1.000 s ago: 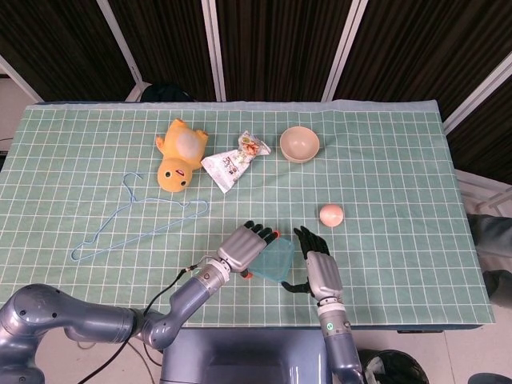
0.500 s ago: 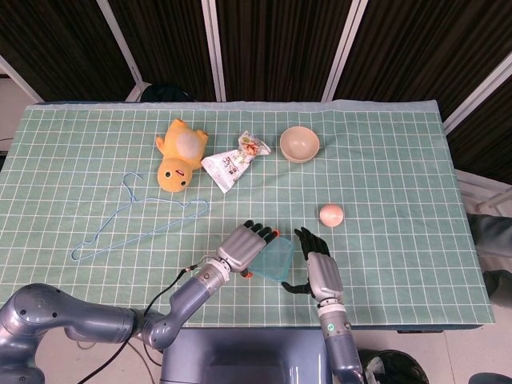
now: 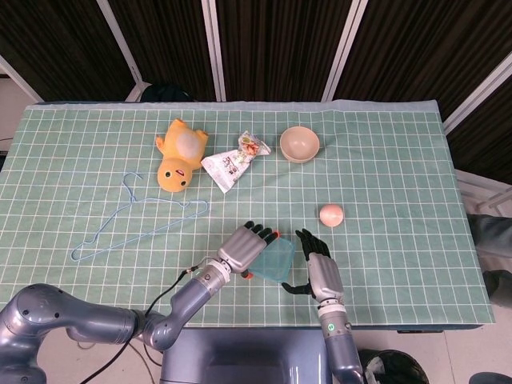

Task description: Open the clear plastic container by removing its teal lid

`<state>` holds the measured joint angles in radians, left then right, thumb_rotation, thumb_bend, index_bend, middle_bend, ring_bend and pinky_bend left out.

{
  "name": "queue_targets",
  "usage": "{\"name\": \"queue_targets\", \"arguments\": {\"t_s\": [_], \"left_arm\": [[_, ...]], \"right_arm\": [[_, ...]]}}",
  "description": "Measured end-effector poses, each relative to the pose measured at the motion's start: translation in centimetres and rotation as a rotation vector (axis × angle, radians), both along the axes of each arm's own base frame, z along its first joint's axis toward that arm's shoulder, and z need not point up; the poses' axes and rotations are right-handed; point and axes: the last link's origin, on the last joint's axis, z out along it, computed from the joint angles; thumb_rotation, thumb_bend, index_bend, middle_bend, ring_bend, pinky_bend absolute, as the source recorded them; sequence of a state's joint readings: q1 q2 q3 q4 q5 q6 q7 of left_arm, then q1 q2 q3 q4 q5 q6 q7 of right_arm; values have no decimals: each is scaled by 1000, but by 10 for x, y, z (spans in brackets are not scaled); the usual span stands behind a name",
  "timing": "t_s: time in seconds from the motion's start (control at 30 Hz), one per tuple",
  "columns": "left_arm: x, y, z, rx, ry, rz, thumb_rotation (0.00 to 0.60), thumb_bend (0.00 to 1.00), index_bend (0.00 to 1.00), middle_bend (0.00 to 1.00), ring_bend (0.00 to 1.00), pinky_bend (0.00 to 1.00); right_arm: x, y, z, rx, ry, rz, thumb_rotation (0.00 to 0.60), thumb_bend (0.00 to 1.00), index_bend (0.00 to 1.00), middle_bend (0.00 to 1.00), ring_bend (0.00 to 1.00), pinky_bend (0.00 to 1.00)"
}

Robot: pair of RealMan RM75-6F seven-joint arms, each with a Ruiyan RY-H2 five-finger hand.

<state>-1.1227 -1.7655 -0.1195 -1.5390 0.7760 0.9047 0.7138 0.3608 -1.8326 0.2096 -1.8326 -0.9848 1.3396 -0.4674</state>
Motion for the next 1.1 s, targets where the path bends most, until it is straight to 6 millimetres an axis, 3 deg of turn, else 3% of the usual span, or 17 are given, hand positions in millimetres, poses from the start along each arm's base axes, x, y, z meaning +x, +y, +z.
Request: {"name": "queue_targets", "arguments": {"t_s": [1.1], "left_arm": [[0,-4,-6,-19,14,-6,600,74,187,243,225,395]], "right_arm": [[4,-3,-3,8,-87,-93,600,221,0,0,0,0]]}}
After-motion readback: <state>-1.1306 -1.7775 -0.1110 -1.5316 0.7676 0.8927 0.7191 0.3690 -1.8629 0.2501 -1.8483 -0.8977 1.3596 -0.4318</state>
